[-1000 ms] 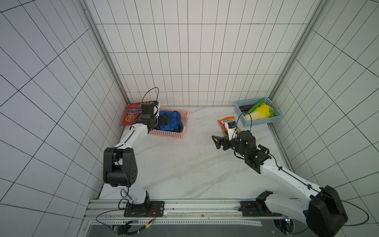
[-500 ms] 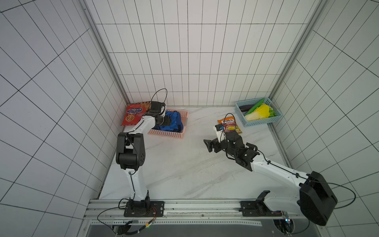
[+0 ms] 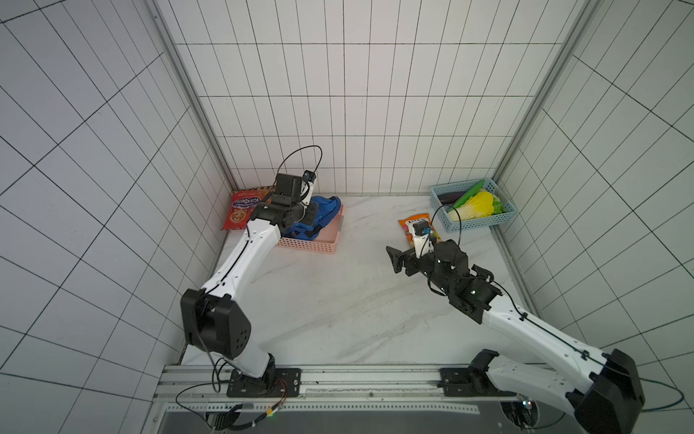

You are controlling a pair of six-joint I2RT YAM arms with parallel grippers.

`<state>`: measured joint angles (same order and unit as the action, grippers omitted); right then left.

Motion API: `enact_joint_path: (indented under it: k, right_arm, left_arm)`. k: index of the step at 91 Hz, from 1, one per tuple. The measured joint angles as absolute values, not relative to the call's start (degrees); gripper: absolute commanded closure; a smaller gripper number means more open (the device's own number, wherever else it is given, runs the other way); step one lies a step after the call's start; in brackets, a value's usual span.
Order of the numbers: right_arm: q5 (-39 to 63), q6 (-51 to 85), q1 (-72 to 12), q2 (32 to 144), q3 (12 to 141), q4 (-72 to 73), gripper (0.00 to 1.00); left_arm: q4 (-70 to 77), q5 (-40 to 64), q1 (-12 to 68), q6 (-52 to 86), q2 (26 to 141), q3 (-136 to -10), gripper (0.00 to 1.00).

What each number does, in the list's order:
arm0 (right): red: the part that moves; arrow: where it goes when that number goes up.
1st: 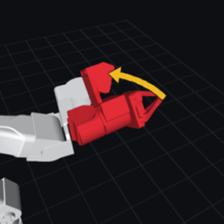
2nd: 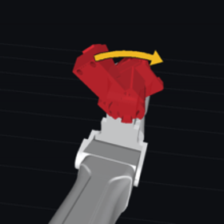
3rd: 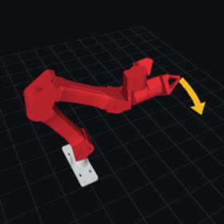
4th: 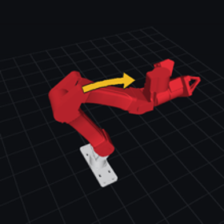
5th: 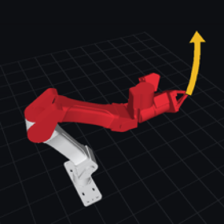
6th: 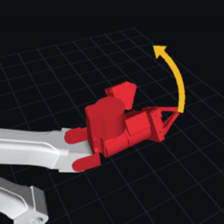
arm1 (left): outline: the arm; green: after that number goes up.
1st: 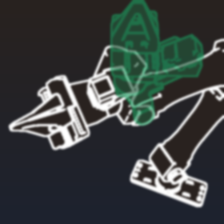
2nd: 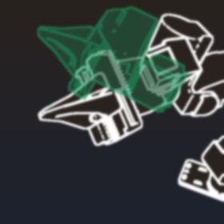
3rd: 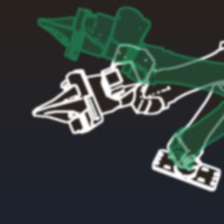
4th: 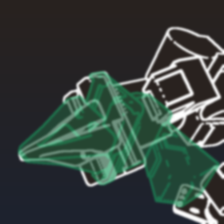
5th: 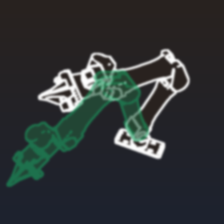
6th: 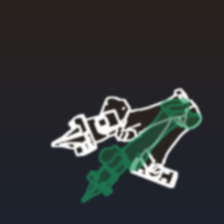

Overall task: Turn the baseball cap inside out
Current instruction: Pick up the baseball cap from the basket, then turn over the baseball cap.

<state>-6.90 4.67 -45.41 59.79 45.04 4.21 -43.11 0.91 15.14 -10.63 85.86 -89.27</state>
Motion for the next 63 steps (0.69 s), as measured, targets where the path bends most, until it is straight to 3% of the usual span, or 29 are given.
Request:
enact_joint_path:
  k: [18, 42, 63]
  right_arm:
    - [-3.0, 2.1, -44.4, 57.2, 50.0, 2.2, 0.01]
    - [17.5, 7.4, -33.2, 55.9, 51.0, 2.1, 0.01]
    - [31.6, 13.0, -30.6, 54.1, 50.6, 0.9, 0.01]
  left_arm:
    - [-50.2, 5.9, 18.5, -11.9, 79.4, -93.4, 1.00]
    - [-54.3, 16.1, 30.1, -11.4, 76.2, -93.5, 1.00]
    - [-53.8, 20.4, 35.7, -9.6, 75.8, -94.8, 1.00]
